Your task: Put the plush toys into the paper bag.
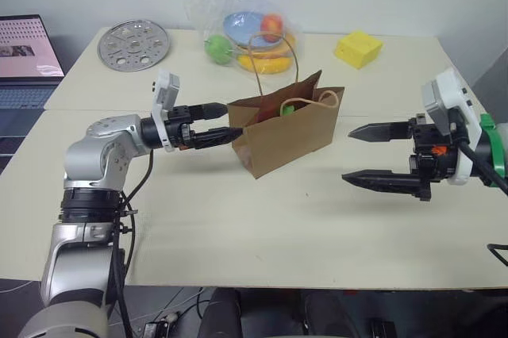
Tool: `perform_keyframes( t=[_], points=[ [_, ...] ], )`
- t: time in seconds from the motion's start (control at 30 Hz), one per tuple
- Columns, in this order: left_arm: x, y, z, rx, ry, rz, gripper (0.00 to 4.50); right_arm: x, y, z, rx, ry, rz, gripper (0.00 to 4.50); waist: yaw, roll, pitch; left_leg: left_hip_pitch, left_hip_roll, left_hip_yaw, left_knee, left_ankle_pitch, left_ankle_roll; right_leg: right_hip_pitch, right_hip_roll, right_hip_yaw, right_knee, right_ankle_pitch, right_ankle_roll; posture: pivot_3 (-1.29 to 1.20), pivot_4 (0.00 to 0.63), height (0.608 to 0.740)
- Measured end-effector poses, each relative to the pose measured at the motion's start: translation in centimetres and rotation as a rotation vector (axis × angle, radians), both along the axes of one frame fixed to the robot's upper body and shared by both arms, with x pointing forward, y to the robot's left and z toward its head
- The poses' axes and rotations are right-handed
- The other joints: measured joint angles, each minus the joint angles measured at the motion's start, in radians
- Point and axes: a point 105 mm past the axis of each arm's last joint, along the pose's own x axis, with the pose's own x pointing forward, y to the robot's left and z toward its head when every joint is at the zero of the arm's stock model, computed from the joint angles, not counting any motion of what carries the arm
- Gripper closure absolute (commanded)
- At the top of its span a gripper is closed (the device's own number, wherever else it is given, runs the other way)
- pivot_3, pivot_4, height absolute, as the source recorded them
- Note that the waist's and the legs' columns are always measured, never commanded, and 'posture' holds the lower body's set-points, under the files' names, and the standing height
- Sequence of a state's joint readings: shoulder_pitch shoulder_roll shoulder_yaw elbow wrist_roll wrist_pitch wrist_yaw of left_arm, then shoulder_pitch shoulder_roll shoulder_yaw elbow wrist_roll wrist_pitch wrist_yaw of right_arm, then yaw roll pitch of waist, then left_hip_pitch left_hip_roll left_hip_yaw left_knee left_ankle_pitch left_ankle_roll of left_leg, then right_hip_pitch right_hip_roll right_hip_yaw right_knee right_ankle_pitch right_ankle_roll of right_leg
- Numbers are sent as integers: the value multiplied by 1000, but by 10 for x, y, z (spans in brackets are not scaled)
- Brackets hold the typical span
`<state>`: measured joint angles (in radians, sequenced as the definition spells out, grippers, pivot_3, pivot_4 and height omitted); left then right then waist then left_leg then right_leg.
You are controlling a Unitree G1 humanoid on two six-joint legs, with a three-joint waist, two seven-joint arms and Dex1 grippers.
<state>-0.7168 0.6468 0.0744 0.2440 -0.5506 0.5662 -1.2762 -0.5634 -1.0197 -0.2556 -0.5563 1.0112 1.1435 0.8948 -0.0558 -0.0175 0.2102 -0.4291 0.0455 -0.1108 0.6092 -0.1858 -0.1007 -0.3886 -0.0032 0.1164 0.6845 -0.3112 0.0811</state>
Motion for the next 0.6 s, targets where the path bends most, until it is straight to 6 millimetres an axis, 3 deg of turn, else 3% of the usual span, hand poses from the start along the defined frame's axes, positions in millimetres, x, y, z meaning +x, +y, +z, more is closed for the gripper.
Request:
perform_keyframes(
  t=[0.23,0.43,0.57,0.6],
  points=[
    [-4,-8,-6,32,-27,6,11,0,0,1,-1,-16,0,0,1,0,0,0,0,0,0,0,0,0,0,0,0,0,0,0,150,740],
    [6,-35,-26,39,-71,76,11,1,3,-3,-20,-32,5,0,7,0,0,0,0,0,1,0,0,1,0,0,0,0,0,0,150,740],
    [12,-45,-26,13,-110,122,11,5,-1,-8,-54,-51,-29,0,11,0,0,0,0,0,1,0,0,1,0,0,0,0,0,0,150,740],
    [14,-45,-26,7,-114,133,194,5,-1,-8,-59,-60,-34,0,11,0,0,0,0,0,1,0,0,1,0,0,0,0,0,0,150,740]
  ],
)
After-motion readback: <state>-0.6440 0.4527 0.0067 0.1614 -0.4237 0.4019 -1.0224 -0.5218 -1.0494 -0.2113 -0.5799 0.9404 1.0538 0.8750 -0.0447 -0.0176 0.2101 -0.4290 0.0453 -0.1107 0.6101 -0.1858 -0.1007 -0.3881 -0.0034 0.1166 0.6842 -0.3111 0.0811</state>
